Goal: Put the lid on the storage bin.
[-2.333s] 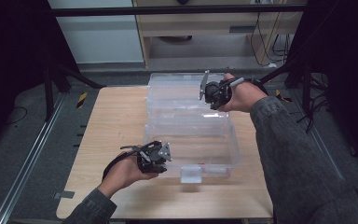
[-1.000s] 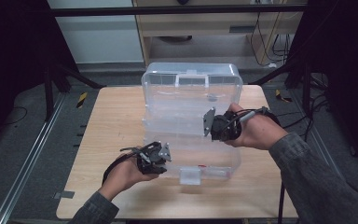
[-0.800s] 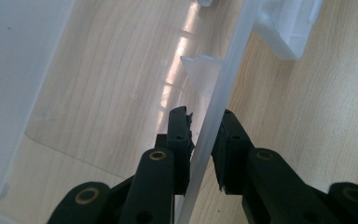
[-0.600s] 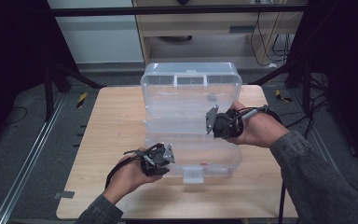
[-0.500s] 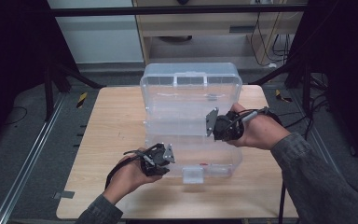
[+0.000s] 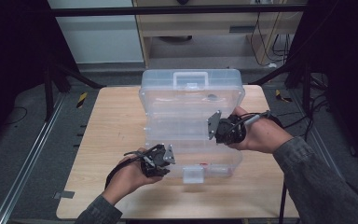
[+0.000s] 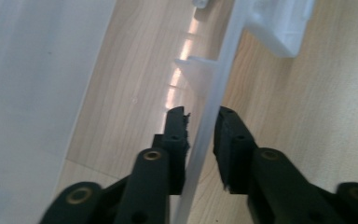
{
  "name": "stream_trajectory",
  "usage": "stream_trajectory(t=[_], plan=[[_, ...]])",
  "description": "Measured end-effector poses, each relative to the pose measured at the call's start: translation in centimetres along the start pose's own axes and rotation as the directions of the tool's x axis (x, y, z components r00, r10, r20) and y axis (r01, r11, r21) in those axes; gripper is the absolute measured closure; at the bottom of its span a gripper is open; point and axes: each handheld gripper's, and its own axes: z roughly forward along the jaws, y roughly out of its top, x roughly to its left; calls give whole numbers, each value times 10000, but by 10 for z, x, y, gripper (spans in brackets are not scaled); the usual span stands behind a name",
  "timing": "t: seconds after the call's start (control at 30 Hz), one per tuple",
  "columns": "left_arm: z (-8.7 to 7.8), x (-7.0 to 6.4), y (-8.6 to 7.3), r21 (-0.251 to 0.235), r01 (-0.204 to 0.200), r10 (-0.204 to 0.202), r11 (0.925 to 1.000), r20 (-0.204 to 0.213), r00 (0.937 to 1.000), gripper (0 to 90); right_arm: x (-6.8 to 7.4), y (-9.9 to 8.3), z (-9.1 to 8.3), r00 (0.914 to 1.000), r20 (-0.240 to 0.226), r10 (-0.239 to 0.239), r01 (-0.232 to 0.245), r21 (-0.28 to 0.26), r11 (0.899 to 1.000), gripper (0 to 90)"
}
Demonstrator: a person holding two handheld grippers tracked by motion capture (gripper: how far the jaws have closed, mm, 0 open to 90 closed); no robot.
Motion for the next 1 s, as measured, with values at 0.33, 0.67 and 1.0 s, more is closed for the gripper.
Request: stream_trajectory(t=[0.33,0.67,1.0], plan=[[-64,3,-7,-2473,-124,87,9689,-162,9998,606,0,-3,-1,10000,39,-38,38,-78,10000,838],[-124,69,-22,-3758,1687,-2256,9112,-1127,9677,848,3,-4,0,9998,184,-48,50,-143,9999,830],[-126,121,-8,-4098,2681,-3304,8719,-882,9397,896,3,-4,0,9999,167,-30,34,-194,9998,824]])
